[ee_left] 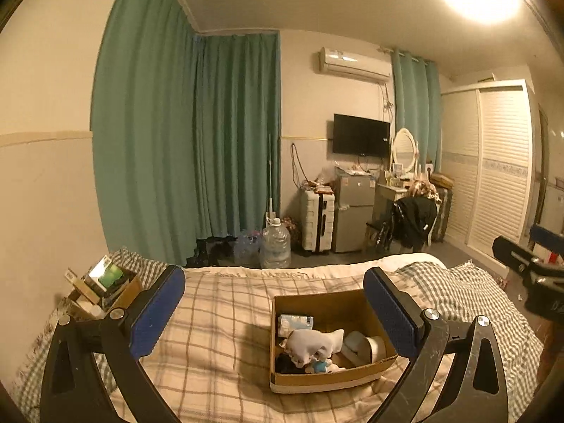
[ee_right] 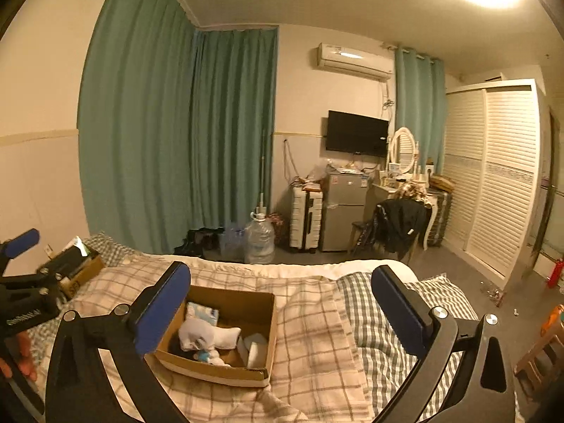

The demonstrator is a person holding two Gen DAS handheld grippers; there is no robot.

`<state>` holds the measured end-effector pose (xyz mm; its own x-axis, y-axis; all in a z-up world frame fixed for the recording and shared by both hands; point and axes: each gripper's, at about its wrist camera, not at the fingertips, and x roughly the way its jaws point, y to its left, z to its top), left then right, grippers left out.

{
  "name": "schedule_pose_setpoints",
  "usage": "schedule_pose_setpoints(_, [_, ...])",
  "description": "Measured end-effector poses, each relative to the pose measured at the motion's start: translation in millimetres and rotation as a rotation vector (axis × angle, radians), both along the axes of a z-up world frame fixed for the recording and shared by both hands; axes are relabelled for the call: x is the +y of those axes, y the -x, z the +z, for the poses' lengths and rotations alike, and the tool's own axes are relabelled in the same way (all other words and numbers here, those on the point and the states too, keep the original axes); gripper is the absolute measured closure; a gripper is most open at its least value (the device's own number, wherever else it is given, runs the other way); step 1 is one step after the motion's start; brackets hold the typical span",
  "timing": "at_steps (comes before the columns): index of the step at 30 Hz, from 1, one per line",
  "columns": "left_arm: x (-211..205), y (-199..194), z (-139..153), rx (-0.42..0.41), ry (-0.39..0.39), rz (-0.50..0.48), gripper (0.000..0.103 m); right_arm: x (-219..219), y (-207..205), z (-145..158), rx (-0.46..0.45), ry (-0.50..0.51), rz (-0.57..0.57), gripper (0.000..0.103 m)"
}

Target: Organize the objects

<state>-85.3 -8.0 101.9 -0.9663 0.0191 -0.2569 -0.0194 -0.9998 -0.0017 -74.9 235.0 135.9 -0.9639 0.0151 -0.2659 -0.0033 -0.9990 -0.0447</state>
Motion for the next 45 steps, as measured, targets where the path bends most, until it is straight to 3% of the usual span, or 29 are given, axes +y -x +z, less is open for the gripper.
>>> schedule_pose_setpoints(7, [-6,4,-63,-0.069,-0.046,0.022,0.000,-10,20,-70,-0.042,-0.042,0.008,0.000])
schedule_pose_setpoints(11, [2,3,-87,-0.073,0.015,0.025,0.000,-15,38,-109,-0.112,-0.051,0.021,0.000])
schedule_pose_setpoints(14, [10,2,-94,-0.076,0.063,0.014,0.000,-16,45,-121,-0.148,-0.032,0.037,0.000])
schedule_pose_setpoints(45, [15,6,-99,-0.119,0.043,0.001,0.000,-19,41,-117,-0.143,-0.030,0.033,0.000])
